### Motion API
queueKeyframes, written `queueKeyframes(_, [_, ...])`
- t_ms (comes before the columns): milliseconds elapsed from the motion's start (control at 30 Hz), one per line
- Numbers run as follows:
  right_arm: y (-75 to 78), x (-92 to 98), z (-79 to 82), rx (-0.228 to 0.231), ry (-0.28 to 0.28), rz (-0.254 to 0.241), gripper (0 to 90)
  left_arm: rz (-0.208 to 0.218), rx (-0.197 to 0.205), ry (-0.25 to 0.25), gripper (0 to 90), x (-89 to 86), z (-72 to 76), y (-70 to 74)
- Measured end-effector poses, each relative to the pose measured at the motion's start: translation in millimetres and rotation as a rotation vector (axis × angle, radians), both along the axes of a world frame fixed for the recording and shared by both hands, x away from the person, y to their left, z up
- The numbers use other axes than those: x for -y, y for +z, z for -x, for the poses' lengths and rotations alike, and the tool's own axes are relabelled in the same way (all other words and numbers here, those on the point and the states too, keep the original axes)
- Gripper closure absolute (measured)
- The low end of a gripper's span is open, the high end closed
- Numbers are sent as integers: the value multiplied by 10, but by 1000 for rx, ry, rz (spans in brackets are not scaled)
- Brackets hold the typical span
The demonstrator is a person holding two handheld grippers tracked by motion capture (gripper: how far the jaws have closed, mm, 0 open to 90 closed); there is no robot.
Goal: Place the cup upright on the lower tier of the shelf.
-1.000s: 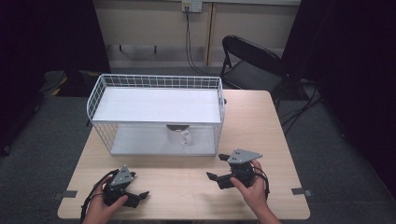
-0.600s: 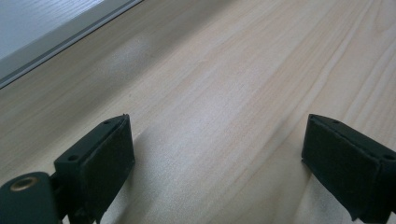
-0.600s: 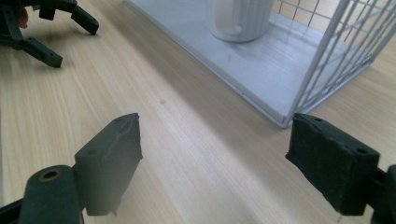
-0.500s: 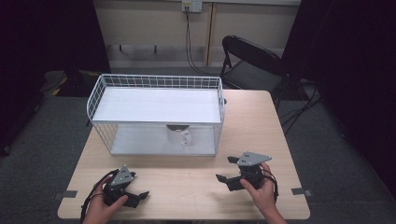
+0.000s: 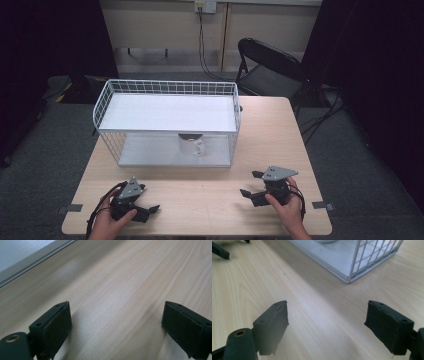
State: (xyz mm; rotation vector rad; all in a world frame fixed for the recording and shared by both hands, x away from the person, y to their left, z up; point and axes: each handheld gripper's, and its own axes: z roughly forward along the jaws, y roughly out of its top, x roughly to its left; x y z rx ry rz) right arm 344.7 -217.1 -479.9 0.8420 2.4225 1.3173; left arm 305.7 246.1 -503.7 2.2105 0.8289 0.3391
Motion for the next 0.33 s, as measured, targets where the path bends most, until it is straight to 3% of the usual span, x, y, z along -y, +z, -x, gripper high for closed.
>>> queueKeyframes(167, [-104, 39, -14, -18, -7, 56, 177, 0, 0, 0, 86, 0, 0, 0])
queueKeyframes(333, [-133, 13, -28, -27, -29, 75, 177, 0, 0, 0, 86, 0, 0, 0])
